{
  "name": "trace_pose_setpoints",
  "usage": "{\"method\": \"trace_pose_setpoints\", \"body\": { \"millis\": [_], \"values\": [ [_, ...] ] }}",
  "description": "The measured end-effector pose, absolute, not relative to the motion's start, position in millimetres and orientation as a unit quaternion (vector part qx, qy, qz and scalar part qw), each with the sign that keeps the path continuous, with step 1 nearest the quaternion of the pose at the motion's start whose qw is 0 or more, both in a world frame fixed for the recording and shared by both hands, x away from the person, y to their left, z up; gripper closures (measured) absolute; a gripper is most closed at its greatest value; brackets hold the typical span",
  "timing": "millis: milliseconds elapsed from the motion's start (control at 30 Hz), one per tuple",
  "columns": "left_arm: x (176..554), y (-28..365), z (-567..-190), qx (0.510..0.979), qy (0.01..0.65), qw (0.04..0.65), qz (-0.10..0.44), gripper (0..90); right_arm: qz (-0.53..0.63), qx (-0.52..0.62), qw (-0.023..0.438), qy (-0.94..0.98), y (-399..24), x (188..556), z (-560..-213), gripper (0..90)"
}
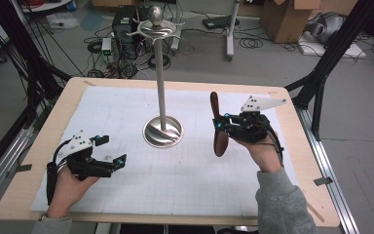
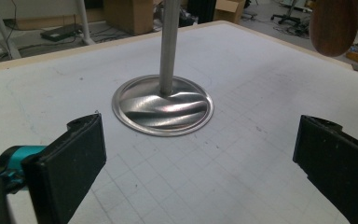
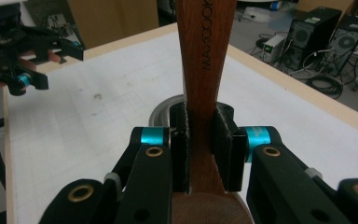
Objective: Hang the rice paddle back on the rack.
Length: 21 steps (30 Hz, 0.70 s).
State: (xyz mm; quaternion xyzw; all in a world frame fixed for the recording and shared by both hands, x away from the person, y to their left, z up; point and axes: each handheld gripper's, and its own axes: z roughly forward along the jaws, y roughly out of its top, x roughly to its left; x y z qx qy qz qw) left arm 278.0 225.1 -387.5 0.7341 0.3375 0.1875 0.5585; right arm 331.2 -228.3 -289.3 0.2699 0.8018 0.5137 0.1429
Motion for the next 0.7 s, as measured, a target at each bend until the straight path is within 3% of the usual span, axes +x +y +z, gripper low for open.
{"method": "trace_pose_setpoints", "body": {
  "millis": [700],
  "values": [
    [277, 225, -387, 0.734, 0.337, 0.559, 0.188, 3.0, 0.529, 0.260, 0.150, 0.794, -219, 346, -254, 77.6]
  ]
}}
